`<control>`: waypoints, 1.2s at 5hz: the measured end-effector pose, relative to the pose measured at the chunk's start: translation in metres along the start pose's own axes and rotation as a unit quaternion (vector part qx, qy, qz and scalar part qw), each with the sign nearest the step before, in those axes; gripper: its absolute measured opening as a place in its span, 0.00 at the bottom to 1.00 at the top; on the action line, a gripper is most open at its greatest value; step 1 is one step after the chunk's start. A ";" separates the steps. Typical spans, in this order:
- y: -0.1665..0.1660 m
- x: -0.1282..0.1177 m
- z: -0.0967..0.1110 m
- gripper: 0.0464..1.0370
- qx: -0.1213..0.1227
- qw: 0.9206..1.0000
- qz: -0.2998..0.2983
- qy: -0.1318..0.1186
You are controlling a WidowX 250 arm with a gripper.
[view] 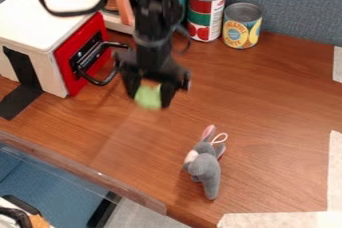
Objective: Moved the broccoli to the upper left of the table
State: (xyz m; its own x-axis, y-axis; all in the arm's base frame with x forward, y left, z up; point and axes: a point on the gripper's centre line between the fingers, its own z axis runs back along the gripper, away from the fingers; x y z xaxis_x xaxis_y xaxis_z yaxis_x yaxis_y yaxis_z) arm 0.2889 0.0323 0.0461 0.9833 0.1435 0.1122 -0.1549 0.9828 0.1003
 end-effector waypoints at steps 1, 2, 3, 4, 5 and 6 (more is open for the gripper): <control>-0.004 0.032 -0.005 0.70 -0.006 1.000 -0.001 -0.009; -0.006 0.056 -0.021 0.70 -0.004 1.000 0.009 -0.001; -0.010 0.076 -0.041 0.70 -0.007 1.000 0.012 0.008; -0.014 0.087 -0.055 0.77 -0.012 1.000 0.010 0.014; -0.018 0.087 -0.055 0.97 -0.019 0.999 0.014 0.026; -0.021 0.083 -0.048 0.97 -0.029 0.999 0.006 0.037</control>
